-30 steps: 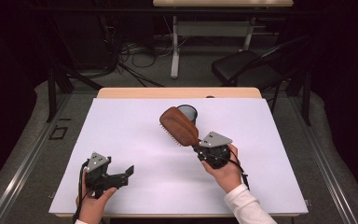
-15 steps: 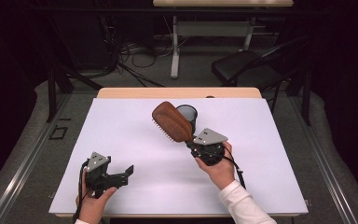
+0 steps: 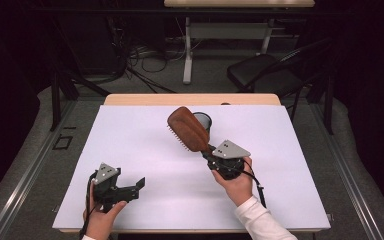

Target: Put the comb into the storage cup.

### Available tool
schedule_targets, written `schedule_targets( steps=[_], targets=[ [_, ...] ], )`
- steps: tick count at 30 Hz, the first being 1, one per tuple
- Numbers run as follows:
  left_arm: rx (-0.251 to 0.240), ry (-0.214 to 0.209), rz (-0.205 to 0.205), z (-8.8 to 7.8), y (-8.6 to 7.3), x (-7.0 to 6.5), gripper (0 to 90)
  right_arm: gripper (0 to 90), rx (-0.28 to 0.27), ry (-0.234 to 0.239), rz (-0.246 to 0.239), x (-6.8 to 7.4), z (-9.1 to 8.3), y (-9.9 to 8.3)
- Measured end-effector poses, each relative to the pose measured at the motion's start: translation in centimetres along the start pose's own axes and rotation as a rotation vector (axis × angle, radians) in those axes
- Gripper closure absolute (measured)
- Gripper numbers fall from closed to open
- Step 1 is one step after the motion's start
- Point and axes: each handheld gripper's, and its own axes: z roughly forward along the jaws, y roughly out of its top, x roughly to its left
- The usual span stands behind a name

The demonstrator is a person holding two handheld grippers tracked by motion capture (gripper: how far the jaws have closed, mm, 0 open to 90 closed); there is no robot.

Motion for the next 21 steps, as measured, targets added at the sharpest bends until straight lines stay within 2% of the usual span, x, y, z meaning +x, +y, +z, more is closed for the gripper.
schedule_targets(
  steps=[7, 17, 21],
  targets=[
    [-0.021, -0.040, -0.034, -0.1, 0.6, 0.1, 3.8, 72.5, -0.017, -0.013, -0.011, 0.2, -0.1, -0.2],
    [-0.043, -0.057, -0.030, 0.0, 2.2, -0.1, 3.8, 72.5, -0.027, -0.019, -0.014, 0.3, -0.4, -0.2],
    [-0.048, -0.092, -0.047, 0.2, 3.0, -0.2, 3.5, 72.5, -0.026, -0.022, -0.015, 0.3, -0.4, -0.2]
  ],
)
